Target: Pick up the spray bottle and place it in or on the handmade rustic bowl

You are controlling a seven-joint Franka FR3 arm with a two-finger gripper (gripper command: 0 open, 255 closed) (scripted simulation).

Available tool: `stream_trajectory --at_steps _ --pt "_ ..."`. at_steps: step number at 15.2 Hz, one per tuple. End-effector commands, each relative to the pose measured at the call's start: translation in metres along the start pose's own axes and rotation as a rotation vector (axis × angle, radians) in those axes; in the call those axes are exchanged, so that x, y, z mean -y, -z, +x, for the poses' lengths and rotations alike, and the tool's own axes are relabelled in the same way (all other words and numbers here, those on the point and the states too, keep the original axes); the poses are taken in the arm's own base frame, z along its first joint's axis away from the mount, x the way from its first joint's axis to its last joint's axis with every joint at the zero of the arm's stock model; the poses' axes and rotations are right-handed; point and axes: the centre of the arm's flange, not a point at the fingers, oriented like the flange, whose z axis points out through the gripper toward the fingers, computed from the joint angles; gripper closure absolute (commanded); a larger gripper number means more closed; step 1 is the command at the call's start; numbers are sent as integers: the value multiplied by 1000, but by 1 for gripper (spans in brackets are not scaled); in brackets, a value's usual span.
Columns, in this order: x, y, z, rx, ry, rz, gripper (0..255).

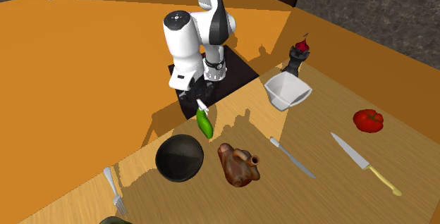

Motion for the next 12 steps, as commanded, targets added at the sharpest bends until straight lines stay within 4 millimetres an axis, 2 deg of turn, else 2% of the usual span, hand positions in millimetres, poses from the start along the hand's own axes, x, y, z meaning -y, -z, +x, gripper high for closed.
stream_trajectory --at_steps 1,2,12 --pt "0 0 0 0 0 0 255" --pt "0 0 0 0 0 0 255" --pt "3 52 4 0 0 0 255"
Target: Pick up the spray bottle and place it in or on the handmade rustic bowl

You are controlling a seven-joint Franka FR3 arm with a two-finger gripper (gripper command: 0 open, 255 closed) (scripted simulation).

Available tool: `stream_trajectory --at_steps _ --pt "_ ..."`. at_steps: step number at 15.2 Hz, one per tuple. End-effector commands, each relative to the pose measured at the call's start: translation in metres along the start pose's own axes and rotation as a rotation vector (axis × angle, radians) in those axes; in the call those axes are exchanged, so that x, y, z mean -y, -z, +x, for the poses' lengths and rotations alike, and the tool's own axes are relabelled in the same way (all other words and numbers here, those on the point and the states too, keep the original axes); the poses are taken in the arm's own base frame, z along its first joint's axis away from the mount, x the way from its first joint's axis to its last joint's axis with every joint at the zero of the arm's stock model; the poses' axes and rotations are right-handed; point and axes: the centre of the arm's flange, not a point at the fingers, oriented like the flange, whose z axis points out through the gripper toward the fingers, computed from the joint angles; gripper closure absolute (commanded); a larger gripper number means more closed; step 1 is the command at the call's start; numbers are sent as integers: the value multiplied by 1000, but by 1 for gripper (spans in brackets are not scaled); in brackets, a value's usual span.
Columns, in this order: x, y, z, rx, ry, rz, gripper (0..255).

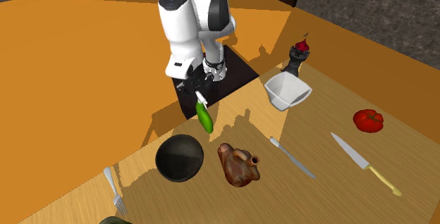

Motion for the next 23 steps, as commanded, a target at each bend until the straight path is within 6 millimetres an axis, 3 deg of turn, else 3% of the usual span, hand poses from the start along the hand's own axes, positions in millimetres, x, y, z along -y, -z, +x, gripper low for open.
stream_trajectory --at_steps 1,23 --pt "0 11 1 0 0 0 255" --pt "6 123 9 0 0 0 255"
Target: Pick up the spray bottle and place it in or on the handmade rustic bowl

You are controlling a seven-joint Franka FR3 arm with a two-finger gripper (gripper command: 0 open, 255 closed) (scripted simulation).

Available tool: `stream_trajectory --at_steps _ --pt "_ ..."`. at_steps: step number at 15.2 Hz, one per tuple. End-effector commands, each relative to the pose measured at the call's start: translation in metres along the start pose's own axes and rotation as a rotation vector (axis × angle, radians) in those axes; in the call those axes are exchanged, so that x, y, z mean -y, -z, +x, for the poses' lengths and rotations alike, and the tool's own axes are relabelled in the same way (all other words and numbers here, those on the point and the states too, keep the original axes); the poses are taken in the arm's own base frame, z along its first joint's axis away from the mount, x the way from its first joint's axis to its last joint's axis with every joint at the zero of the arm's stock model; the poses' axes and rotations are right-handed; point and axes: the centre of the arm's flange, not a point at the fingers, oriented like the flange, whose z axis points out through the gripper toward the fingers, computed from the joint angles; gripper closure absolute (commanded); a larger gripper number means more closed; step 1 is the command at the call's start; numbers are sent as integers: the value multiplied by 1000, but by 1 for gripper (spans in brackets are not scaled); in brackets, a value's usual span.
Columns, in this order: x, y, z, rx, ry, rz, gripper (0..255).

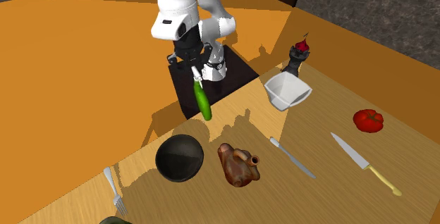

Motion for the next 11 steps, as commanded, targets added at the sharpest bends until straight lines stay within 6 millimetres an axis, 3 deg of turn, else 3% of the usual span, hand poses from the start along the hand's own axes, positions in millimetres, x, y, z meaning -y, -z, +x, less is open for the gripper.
stream_trajectory --at_steps 1,11 --pt "-9 11 8 0 0 0 255" --pt "-100 73 81 0 0 0 255"
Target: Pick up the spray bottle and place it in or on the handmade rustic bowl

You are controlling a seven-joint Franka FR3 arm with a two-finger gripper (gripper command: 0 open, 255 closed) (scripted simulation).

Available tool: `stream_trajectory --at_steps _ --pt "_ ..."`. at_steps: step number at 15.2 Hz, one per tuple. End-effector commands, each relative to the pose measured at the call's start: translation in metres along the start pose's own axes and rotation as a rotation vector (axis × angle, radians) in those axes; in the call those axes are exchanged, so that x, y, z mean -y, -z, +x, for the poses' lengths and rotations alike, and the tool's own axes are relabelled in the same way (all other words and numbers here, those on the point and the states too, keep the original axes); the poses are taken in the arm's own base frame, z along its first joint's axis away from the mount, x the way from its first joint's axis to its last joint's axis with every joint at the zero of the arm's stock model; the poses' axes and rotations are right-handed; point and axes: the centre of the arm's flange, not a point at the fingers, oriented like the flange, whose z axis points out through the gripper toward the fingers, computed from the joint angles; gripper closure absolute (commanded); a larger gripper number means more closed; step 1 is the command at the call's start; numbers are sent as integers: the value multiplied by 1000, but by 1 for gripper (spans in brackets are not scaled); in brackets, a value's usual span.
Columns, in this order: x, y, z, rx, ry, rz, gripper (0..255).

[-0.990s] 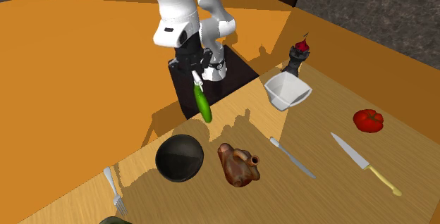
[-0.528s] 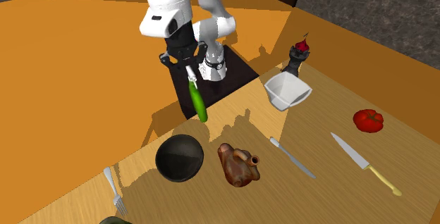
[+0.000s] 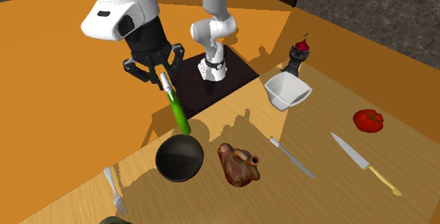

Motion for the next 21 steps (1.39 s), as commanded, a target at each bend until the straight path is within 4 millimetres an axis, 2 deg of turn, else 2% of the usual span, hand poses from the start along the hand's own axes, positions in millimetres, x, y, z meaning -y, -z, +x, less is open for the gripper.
stream_trajectory --at_steps 1,4,21 --pt "-14 12 16 0 7 1 255" --pt "-46 33 41 0 7 1 255" --pt "-50 -56 35 0 7 1 255"
